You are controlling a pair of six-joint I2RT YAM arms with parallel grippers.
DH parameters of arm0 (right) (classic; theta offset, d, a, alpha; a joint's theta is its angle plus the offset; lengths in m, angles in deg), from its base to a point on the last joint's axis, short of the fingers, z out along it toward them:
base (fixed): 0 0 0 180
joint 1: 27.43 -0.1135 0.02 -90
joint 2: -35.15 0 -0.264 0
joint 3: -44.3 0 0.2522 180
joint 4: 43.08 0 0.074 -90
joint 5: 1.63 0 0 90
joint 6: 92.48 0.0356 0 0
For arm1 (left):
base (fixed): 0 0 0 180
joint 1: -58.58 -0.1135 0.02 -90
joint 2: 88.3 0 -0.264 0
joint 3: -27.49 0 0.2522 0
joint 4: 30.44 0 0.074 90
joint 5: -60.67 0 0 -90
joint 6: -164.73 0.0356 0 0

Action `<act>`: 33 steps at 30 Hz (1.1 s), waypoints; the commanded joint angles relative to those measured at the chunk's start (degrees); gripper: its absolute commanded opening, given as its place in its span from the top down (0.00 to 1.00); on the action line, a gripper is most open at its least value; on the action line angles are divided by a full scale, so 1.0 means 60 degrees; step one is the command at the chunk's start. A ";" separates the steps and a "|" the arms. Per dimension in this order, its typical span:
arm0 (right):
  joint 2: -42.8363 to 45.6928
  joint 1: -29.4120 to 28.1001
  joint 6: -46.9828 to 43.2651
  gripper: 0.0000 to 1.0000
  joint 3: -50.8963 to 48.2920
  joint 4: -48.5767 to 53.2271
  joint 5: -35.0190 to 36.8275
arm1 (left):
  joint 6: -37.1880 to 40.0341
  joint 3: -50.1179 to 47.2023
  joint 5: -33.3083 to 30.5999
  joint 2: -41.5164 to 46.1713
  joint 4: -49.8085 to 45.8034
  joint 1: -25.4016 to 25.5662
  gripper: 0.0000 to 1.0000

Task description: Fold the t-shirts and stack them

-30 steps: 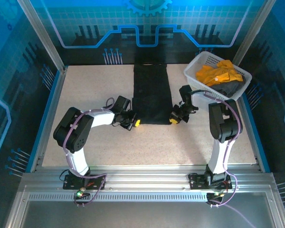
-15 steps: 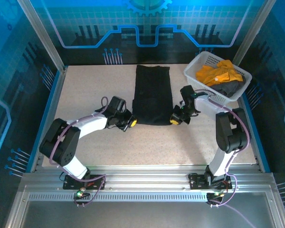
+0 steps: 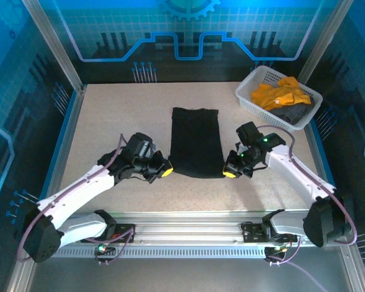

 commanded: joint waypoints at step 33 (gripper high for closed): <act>-0.4288 0.1897 -0.1038 0.47 0.4700 -0.2485 0.0724 | -0.2729 0.3120 -0.0818 -0.5245 0.2992 -0.0671 0.41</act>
